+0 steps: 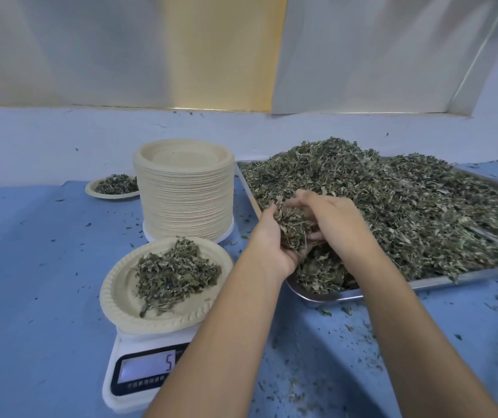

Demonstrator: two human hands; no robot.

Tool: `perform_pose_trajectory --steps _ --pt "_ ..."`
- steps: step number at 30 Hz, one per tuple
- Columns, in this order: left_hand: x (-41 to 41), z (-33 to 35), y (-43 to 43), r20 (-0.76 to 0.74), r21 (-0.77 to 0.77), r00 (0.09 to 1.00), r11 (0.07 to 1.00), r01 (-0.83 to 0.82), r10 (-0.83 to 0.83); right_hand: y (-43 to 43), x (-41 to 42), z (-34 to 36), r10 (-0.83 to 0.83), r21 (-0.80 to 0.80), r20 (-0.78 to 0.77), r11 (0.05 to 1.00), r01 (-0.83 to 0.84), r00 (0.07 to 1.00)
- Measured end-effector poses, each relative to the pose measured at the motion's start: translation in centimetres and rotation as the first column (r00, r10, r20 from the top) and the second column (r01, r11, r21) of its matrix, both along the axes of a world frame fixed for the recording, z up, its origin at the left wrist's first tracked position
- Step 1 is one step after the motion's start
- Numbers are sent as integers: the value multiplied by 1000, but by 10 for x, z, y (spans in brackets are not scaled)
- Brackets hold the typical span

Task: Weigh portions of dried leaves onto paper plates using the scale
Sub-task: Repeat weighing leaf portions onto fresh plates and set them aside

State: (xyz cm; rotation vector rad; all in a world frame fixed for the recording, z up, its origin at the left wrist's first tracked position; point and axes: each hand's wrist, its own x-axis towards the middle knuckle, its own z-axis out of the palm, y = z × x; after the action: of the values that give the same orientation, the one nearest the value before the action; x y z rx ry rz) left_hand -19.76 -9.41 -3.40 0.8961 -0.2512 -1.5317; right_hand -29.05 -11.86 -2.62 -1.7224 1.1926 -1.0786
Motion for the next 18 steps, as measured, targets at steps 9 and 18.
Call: perform_pose_trajectory --steps 9,18 --pt "-6 -7 -7 59 46 997 998 53 -56 -12 -12 -9 -117 -161 -146 982 93 982" --pt "-6 -2 -8 6 59 998 997 56 -56 -15 -9 -11 -238 -92 111 964 248 965"
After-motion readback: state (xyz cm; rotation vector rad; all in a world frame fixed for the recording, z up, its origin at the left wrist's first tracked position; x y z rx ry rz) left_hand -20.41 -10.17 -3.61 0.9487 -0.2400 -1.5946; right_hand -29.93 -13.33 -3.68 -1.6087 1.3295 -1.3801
